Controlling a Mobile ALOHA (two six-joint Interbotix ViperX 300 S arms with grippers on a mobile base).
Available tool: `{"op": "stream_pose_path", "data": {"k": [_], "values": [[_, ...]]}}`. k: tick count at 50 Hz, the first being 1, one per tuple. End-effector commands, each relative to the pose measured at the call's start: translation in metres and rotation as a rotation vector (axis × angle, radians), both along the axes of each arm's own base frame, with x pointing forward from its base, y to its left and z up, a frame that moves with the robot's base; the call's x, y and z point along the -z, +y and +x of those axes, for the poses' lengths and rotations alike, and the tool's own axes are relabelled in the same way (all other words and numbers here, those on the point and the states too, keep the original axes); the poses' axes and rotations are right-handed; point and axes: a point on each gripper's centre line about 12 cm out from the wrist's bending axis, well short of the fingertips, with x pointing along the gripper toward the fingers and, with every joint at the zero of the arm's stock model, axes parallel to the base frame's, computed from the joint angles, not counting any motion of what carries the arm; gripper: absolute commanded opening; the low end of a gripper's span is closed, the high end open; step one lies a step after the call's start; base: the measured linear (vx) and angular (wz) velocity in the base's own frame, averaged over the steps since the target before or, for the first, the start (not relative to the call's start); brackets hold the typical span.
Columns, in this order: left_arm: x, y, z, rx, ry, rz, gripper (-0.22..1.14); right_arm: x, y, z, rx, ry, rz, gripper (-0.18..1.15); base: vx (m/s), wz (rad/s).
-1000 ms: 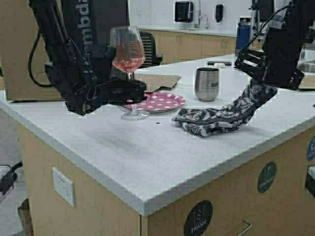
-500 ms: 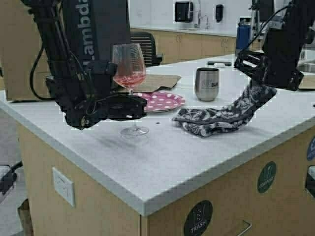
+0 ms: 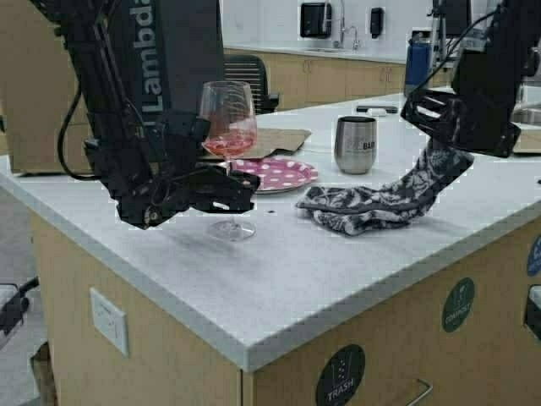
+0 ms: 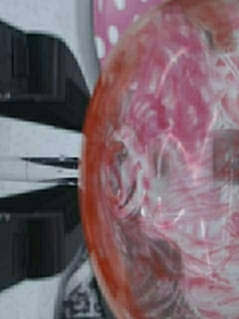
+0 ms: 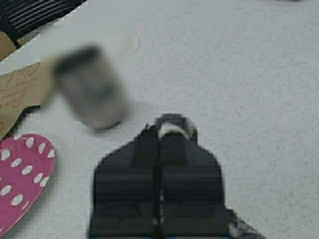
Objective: Get the cloth and wipe up the spill under the wine glass
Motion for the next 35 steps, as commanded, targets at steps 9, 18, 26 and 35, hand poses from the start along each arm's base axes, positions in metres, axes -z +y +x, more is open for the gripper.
{"op": "stream_pose_path", "data": {"k": [9, 18, 26, 35], "values": [[-0.014, -0.001, 0.006, -0.017, -0.062, -0.019, 1.01, -0.011, 0.003, 0.003, -0.025, -0.04, -0.006, 0.07, 0.0, 0.0], [-0.017, 0.008, -0.011, -0.036, -0.084, -0.054, 1.01, -0.009, 0.003, 0.001, -0.028, -0.031, -0.009, 0.07, 0.0, 0.0], [-0.013, 0.023, -0.04, -0.06, -0.078, -0.07, 1.01, -0.006, 0.002, -0.004, -0.028, -0.015, -0.013, 0.07, 0.0, 0.0], [-0.016, 0.038, -0.079, -0.064, -0.068, -0.083, 1.01, -0.002, 0.002, -0.011, -0.035, 0.003, -0.022, 0.07, 0.0, 0.0]]}}
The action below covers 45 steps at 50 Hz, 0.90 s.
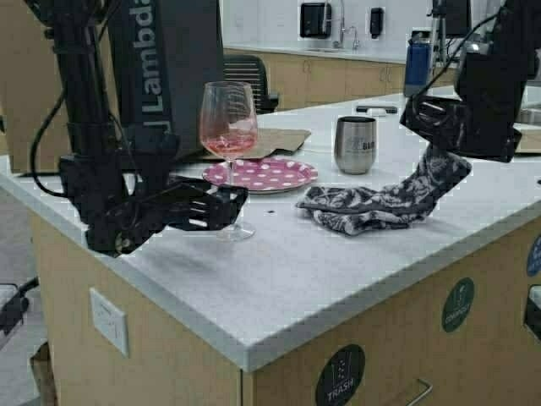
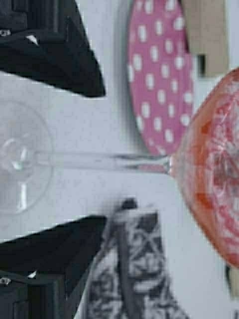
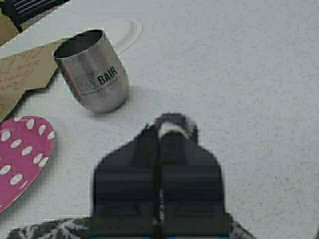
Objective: Get the cloth and wipe up the spill under the wine glass
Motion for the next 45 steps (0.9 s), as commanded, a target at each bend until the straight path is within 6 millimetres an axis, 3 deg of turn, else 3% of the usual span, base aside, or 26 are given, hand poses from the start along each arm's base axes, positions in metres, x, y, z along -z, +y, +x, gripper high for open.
{"op": "stream_pose_path", "data": {"k": [1, 14, 31, 45], "values": [[-0.024, 0.008, -0.021, -0.003, -0.039, -0.029, 1.01, -0.009, 0.002, -0.004, -0.013, -0.023, -0.005, 0.07, 0.0, 0.0], [-0.049, 0.025, -0.062, -0.014, 0.022, -0.013, 1.01, -0.018, 0.032, -0.029, -0.174, -0.01, -0.048, 0.07, 0.0, 0.0], [-0.114, 0.042, -0.085, -0.074, -0.055, -0.044, 1.01, -0.078, 0.061, -0.034, -0.371, 0.036, -0.167, 0.07, 0.0, 0.0], [-0.172, 0.043, -0.084, -0.089, -0.137, -0.075, 1.01, -0.142, 0.062, -0.048, -0.413, -0.002, -0.242, 0.07, 0.0, 0.0]]}}
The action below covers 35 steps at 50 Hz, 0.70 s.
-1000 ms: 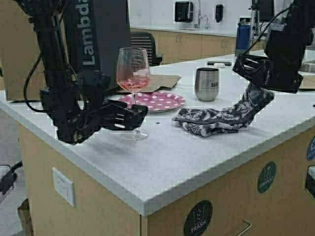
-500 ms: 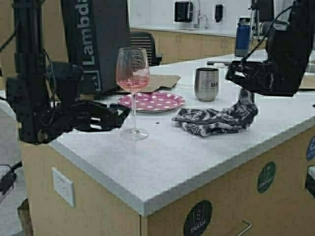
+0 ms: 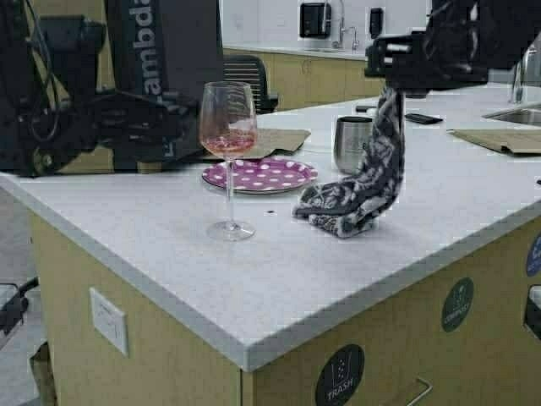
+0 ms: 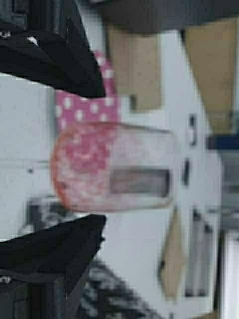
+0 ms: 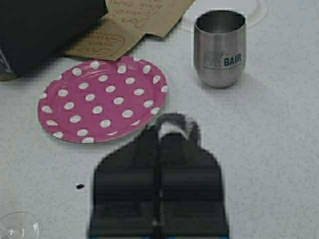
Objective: Get the cloth and wipe up the spill under the wine glass
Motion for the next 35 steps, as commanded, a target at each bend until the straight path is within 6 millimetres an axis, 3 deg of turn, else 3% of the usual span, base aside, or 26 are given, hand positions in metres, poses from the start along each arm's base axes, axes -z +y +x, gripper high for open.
{"op": "stream_pose_path", "data": {"k": [1, 21, 35], "values": [[-0.035, 0.0, 0.004, -0.012, -0.06, -0.019, 1.01, -0.045, 0.001, -0.004, -0.018, -0.074, 0.0, 0.07, 0.0, 0.0], [-0.138, -0.002, 0.017, -0.042, -0.139, -0.021, 1.01, -0.115, 0.003, -0.008, -0.045, -0.13, -0.004, 0.07, 0.0, 0.0], [-0.2, 0.0, 0.014, -0.054, -0.214, -0.044, 1.01, -0.145, 0.002, -0.015, -0.056, -0.182, 0.002, 0.07, 0.0, 0.0]]}}
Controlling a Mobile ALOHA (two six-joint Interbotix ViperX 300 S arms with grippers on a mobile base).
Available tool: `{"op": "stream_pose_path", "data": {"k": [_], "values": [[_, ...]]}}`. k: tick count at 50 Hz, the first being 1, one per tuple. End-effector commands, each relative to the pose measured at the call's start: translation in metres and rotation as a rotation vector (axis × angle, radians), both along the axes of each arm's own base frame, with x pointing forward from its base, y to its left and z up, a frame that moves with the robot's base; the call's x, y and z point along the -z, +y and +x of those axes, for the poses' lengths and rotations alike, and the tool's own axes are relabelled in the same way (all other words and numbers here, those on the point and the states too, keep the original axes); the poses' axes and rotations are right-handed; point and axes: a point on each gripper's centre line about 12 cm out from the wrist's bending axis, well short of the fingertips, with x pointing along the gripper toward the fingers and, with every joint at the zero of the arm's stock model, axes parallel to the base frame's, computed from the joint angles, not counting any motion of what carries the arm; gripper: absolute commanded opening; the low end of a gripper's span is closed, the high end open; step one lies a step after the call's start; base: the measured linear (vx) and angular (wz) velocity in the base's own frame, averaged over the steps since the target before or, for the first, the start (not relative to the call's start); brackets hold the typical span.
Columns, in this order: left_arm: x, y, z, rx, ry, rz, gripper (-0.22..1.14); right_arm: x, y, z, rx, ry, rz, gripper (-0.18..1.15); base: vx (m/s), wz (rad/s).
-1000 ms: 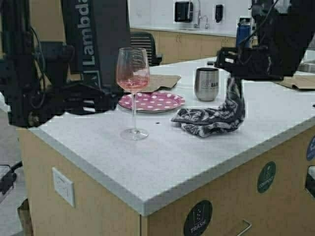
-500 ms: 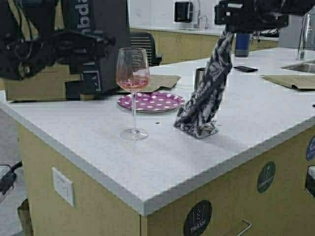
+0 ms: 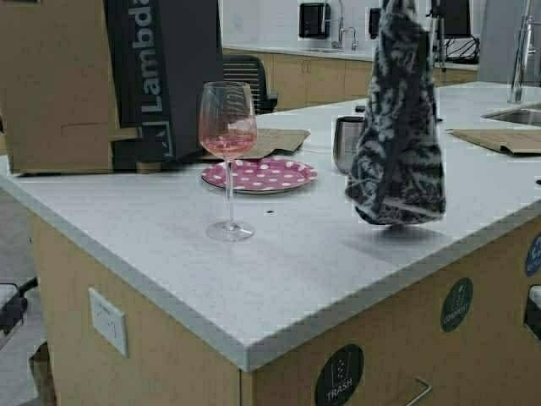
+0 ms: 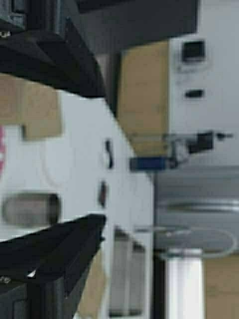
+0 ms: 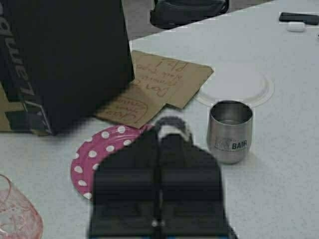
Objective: Get the cloth and wipe up the spill under the wine glass
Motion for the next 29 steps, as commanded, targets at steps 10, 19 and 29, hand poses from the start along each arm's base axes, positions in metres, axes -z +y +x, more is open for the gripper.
{"op": "stream_pose_path", "data": {"k": [10, 19, 29], "values": [[-0.0445, 0.0006, -0.0012, -0.004, -0.083, -0.032, 1.01, -0.0394, -0.0014, -0.009, -0.007, -0.103, 0.025, 0.07, 0.0, 0.0], [-0.0402, 0.0001, -0.0013, -0.003, -0.072, -0.027, 1.01, -0.0394, -0.0018, -0.0089, -0.006, -0.103, 0.025, 0.07, 0.0, 0.0], [-0.0401, -0.0001, -0.0008, -0.003, -0.07, -0.027, 1.01, -0.0418, -0.0012, -0.0084, -0.007, -0.109, 0.027, 0.07, 0.0, 0.0]]}}
